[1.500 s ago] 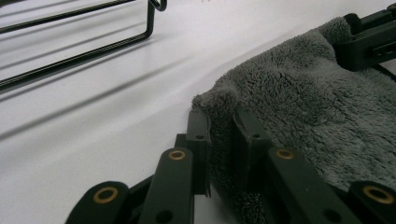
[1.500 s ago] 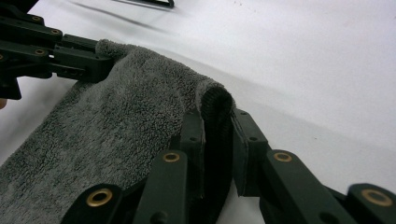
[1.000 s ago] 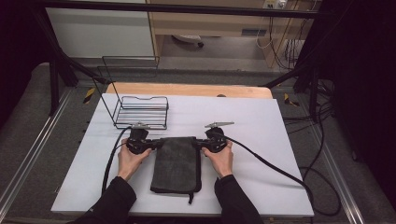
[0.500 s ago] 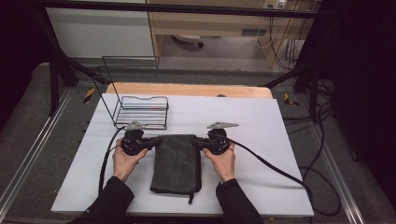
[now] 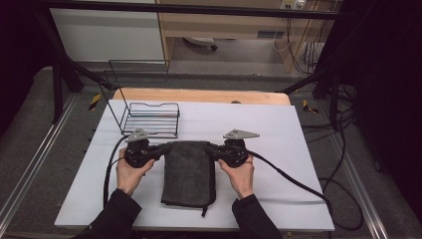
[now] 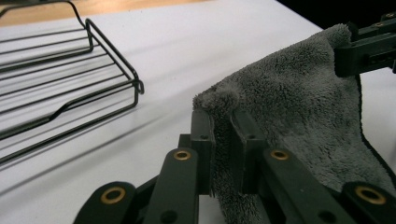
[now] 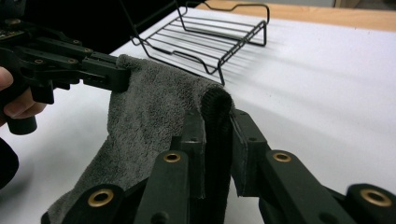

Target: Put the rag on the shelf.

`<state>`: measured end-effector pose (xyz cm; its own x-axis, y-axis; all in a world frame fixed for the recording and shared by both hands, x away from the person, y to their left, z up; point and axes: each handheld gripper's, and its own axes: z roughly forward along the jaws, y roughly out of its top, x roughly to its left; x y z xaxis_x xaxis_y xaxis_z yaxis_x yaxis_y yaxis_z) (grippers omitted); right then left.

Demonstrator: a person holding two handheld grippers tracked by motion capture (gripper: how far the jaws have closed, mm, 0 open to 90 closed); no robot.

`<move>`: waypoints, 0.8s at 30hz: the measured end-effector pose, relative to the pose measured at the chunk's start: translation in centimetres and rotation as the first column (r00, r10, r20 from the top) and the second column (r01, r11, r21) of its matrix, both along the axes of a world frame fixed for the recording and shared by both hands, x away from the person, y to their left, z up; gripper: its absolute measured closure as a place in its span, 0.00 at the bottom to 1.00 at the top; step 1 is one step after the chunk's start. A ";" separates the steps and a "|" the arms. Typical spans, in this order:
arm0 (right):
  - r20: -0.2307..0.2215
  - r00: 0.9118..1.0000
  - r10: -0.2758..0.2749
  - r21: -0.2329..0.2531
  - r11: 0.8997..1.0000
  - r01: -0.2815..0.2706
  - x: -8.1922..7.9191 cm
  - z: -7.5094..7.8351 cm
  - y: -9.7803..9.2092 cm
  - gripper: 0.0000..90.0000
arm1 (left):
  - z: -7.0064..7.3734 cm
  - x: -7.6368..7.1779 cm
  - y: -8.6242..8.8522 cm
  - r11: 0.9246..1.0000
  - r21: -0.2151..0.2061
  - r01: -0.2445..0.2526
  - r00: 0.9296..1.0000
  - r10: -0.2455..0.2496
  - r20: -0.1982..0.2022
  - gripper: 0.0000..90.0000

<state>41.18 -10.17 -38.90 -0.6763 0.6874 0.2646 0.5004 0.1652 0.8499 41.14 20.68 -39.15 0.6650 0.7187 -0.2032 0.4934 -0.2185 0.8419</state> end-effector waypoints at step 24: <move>0.193 0.981 -0.005 0.034 0.999 -0.001 -2.2 5.1 -0.2 0.87 | 4.8 -2.7 0.4 0.998 -0.066 0.000 0.985 0.012 0.170 0.90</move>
<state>39.02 -10.39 -33.81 -0.7154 0.6819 0.1524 0.3271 0.1340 0.9354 38.45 21.06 -34.31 0.6896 0.7116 -0.1345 0.3431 -0.1575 0.9260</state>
